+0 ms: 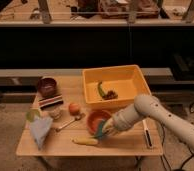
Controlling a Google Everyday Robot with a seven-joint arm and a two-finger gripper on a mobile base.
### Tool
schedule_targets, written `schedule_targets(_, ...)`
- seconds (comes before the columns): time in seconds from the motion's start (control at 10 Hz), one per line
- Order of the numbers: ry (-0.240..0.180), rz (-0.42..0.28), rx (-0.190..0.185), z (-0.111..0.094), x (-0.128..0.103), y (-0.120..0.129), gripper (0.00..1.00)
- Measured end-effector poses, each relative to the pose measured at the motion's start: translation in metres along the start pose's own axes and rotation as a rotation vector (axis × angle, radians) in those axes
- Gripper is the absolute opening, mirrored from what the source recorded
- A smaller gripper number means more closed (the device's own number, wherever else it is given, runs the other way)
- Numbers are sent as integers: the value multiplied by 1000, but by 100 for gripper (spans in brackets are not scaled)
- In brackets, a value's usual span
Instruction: Wipe red bowl with sponge
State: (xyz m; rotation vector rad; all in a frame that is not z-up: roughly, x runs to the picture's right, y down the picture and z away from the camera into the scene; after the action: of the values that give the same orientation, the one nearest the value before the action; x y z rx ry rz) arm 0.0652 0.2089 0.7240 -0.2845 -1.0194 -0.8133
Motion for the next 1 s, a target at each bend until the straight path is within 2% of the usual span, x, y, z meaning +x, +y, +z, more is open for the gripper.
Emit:
schedule_targets(0.2, -20, 72, 20, -1, 11, 10, 0)
schedule_targets(0.4, -12, 94, 26, 0, 24, 13, 0)
schedule_targets(0.8, 30, 101, 54, -7, 53, -3, 0)
schedule_targets(1.0, 30, 93, 57, -4, 58, -15, 0)
